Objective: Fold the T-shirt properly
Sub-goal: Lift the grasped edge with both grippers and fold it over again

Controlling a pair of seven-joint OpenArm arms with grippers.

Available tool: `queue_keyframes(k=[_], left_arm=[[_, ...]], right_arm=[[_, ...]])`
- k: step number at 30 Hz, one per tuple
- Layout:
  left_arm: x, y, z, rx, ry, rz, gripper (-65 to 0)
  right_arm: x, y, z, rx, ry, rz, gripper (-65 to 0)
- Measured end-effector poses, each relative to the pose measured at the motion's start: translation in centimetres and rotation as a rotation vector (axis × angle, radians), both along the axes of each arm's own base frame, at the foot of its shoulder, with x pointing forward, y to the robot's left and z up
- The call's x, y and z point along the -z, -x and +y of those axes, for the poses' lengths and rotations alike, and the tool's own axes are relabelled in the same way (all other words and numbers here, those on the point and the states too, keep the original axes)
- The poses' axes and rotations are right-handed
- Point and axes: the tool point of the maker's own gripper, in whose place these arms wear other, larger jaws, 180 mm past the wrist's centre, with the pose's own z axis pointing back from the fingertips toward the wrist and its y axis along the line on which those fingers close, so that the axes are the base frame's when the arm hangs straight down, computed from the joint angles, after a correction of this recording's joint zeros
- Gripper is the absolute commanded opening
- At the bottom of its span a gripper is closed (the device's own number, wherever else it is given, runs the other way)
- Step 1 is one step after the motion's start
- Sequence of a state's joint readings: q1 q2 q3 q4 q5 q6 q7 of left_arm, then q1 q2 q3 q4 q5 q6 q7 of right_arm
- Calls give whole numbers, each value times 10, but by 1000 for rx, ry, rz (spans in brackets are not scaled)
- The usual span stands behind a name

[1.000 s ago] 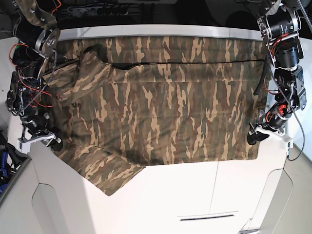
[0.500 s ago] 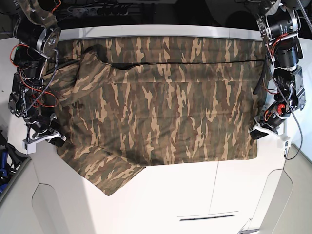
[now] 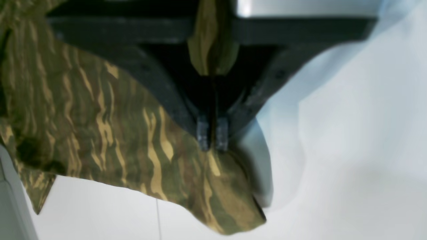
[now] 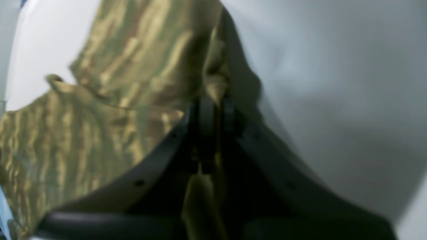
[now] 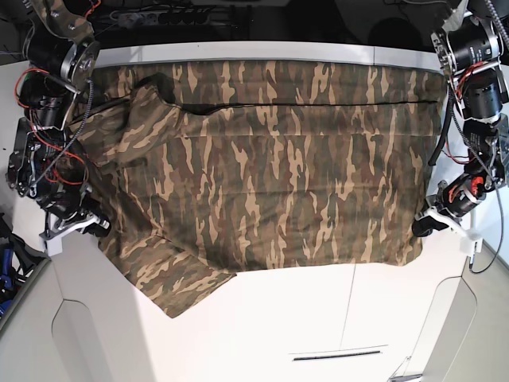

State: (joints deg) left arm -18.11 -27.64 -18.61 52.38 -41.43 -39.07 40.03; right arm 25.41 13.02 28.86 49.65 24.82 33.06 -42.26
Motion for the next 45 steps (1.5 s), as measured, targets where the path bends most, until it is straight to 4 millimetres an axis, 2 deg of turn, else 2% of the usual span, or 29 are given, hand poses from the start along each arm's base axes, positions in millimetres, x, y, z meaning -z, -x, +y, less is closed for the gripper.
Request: queue_keyframes(k=[4,11,15,21,27,31,38,44,45], left_arm=[[-4,6,-7,41,35,44,-650],[-29,21,-7,112,24,21,-650],[-36,38,-18,174,-44,4,-650],[-47,60,-35,243,-113,-32,-650],[-51,86,-23,226,-162,-23,-650],[-53,97,-23,235,-182,-21,-650],[-40,123,-31,274,-201,39,-650],[-35,130,-31,276,-196,55,-650],[-33,132,-31,276,-197,61,-650]], right_arm=[[-24,-1,-4,-10,-25,-58,-650],[-37,31,-25,-46,34,-71,-650],[-45,47,-28,-59,47,-100,-650],[-44,74,-43,-75,103,-78,-650],[-41,100,-49,-71,86,-57,-650],[-39,108,-57,-48,85,-45,-650],[-24,131,-63,-32,85,9,-650],[-21,135,-63,-32,86,19,-650],[-20,137,-64,-32,87,24,-572]])
